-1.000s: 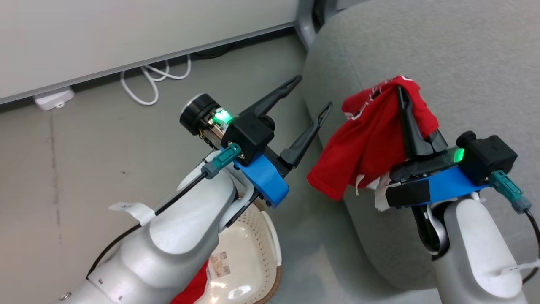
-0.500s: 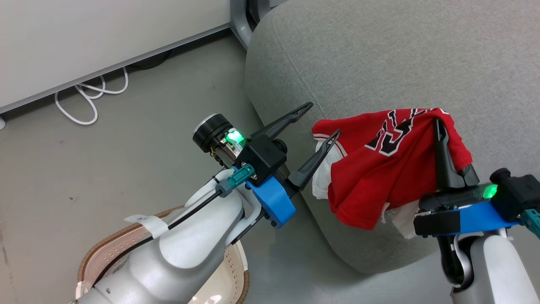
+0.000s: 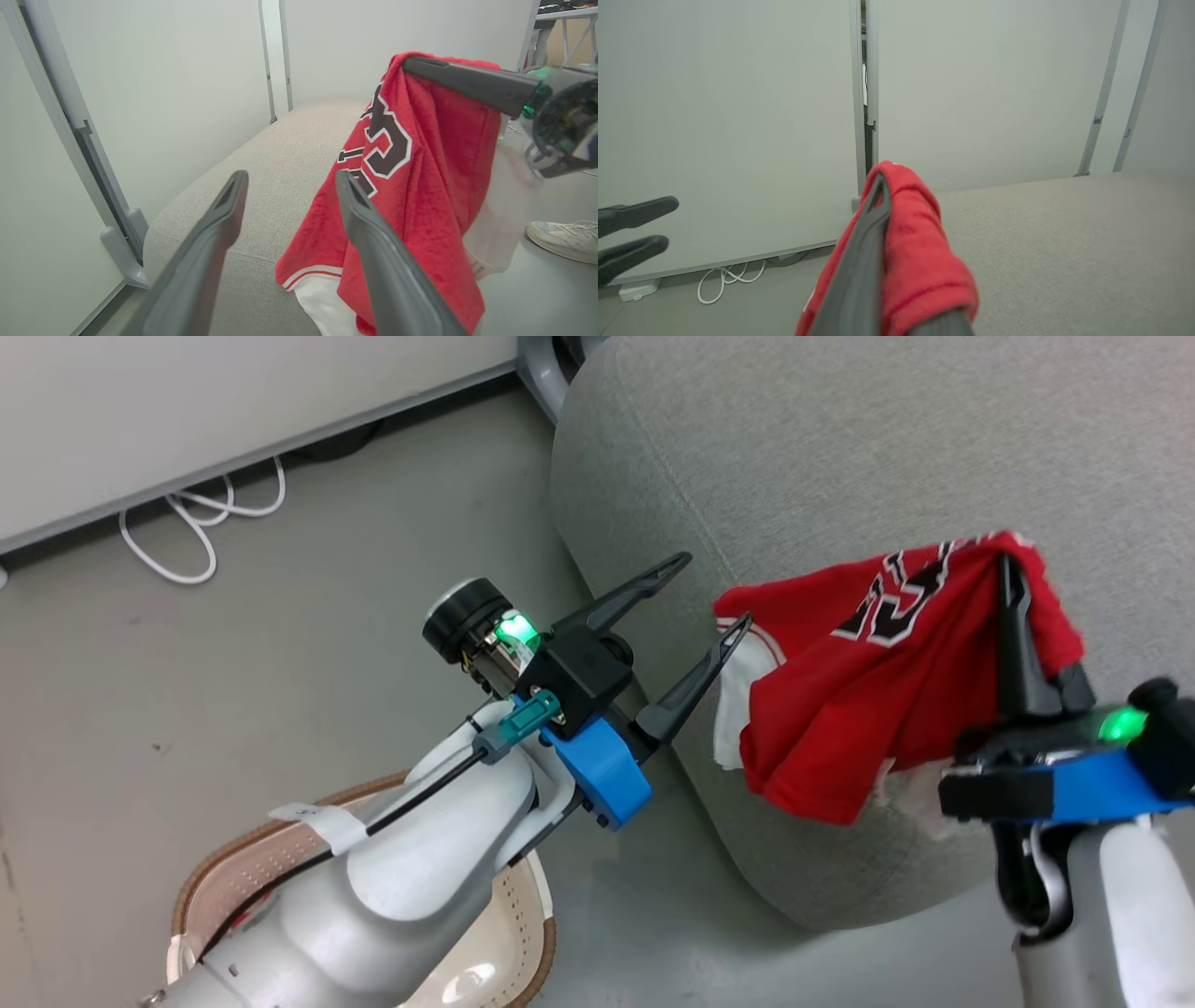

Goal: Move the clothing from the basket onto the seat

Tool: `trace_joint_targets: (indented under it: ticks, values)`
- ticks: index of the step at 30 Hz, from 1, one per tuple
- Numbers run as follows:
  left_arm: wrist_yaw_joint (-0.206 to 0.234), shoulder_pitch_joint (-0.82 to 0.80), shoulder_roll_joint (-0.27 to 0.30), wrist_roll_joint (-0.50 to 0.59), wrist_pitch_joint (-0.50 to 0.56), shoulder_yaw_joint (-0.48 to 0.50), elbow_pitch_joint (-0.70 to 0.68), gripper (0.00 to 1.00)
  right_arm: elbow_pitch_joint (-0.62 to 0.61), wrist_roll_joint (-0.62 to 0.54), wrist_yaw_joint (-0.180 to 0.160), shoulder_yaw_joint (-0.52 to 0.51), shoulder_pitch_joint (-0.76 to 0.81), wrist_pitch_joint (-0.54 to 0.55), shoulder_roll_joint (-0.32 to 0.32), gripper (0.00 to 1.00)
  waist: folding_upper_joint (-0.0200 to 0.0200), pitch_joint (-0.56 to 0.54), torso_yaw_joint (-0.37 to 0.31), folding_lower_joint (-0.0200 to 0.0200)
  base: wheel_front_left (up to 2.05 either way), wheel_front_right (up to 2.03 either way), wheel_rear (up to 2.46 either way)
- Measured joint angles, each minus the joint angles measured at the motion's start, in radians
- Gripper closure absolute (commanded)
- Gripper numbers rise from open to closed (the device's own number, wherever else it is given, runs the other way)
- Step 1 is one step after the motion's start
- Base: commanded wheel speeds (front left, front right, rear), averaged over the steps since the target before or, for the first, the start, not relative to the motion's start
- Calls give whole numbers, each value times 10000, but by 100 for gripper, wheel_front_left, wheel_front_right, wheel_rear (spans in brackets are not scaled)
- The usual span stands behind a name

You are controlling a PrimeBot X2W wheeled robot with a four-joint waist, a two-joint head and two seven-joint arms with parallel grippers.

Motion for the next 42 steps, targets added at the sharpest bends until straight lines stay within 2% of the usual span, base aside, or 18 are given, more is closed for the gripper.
trace_joint_targets:
  ticks: [7, 11, 19, 26, 29, 34, 42]
  values:
    - [0, -654, 238, 274, 0, 48, -171, 0, -384, -353, 0, -493, -2026, 0, -4, 100, 0, 909, 256, 1, 0, 0, 0]
    - [0, -1175, 412, 439, 35, 61, -307, 0, -527, -435, 0, -965, -3586, 0, -270, 100, -1, 1656, 416, 1, 0, 0, 0]
    - [19, -2179, 625, 861, 259, 100, -884, 0, -441, -608, 2, -2585, -6416, -2, -1812, 100, -1, 3469, 726, 2, 0, 0, 0]
    - [119, -2608, 884, 1120, 433, 88, -1440, 0, 631, -535, 2, -4086, -7219, -2, -3530, 100, -1, 4807, 1020, 2, 0, 0, 0]
    - [163, -2683, 978, 1195, 518, 36, -1605, 0, 1394, -520, 2, -4617, -7217, -2, -3963, 100, -1, 5184, 1118, 3, 0, 0, 0]
    - [201, -2760, 1112, 1193, 593, 29, -1856, 0, 2514, -594, 2, -4928, -6897, -2, -4036, 100, -1, 5511, 1197, 2, 0, 0, 0]
    - [278, -2760, 1308, 1187, 696, 4, -2027, 0, 4378, -663, 0, -4763, -6711, -2, -3333, 100, -1, 5786, 1239, 2, 0, 0, 0]
